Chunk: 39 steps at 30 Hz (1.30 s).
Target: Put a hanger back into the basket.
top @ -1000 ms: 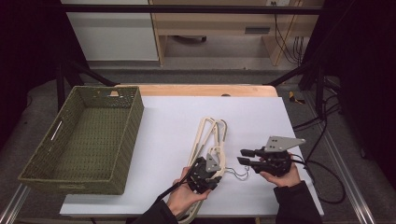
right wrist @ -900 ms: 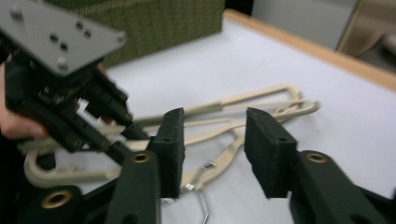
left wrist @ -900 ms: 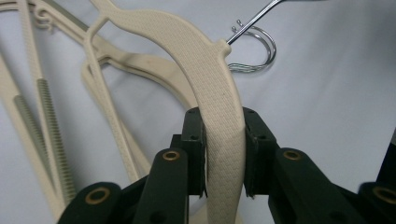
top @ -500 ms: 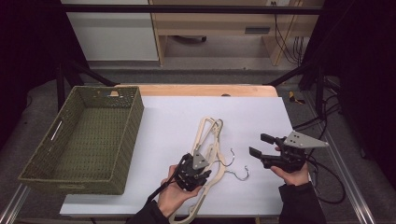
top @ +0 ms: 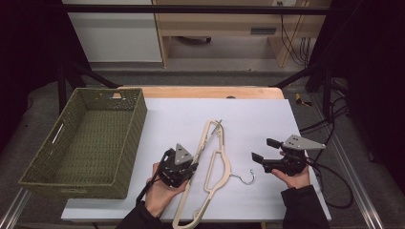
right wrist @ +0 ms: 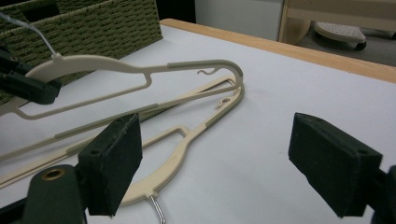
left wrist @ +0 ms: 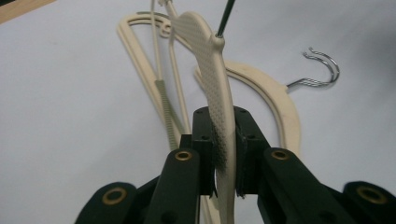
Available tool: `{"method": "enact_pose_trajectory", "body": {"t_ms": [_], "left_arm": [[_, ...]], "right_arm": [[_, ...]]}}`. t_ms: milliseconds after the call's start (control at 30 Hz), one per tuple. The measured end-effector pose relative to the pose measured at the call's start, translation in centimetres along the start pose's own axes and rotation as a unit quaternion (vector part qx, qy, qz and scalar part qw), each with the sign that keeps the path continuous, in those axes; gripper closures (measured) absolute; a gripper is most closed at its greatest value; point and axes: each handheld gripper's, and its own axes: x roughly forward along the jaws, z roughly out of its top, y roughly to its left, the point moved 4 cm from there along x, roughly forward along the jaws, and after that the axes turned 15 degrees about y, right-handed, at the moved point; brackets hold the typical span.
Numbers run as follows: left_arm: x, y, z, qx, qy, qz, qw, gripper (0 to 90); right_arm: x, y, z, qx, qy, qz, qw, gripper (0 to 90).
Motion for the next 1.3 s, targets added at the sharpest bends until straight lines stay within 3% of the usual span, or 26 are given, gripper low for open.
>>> {"method": "enact_pose_trajectory", "body": {"t_ms": [133,200,233,300,367,467,600,633,667,800,933,1133,1300], "left_arm": [[-0.3,2.1,-0.4,-0.029,0.0,0.021,0.9994,83.3],[-0.3,2.9,-0.6,-0.05,-0.007,0.013,0.9987,83.4],[-0.3,2.9,-0.6,-0.05,-0.007,0.013,0.9987,83.5],[-0.2,3.9,-0.9,-0.076,-0.017,-0.009,0.9969,83.7],[-0.4,4.1,-0.9,-0.082,-0.024,-0.017,0.9962,84.3],[-1.1,4.0,-1.0,-0.07,-0.032,-0.023,0.9967,85.6],[-2.7,3.7,-0.9,-0.062,-0.055,-0.052,0.9952,85.8],[-2.7,3.7,-0.9,-0.062,-0.055,-0.052,0.9952,85.8],[-3.7,3.5,-0.8,-0.048,-0.063,-0.05,0.9956,85.8],[-5.9,3.4,-0.8,-0.03,-0.087,-0.053,0.9943,85.7],[-7.6,3.7,-0.8,-0.023,-0.105,-0.054,0.9928,85.7],[-10.3,4.8,-0.6,-0.023,-0.129,-0.045,0.9904,85.7],[-13.3,6.0,0.1,-0.004,-0.132,-0.01,0.9912,85.7]], "right_arm": [[0.2,0.0,-0.1,0.001,0.009,0.005,0.9999,15.4],[0.4,0.1,-0.1,0.007,0.012,0.006,0.9999,14.8],[0.4,0.1,-0.1,0.008,0.013,0.005,0.9999,14.3],[0.5,0.1,-0.1,0.008,0.015,0.004,0.9998,13.5],[0.6,0.2,-0.1,0.009,0.015,0.004,0.9998,13.2],[0.6,0.2,-0.1,0.01,0.014,0.005,0.9998,13.0],[0.5,0.2,-0.1,0.008,0.013,0.006,0.9999,13.0],[0.5,0.2,-0.1,0.008,0.013,0.006,0.9999,13.0],[0.4,0.2,-0.1,0.008,0.012,0.007,0.9999,12.8],[0.1,0.1,0.0,0.013,0.005,0.008,0.9999,12.1],[-0.2,0.0,0.1,0.013,-0.003,0.004,0.9999,11.1],[-0.4,0.0,0.1,0.012,-0.006,0.003,0.9999,10.2],[-0.6,0.1,0.2,0.015,-0.012,0.0,0.9998,9.8]]}}
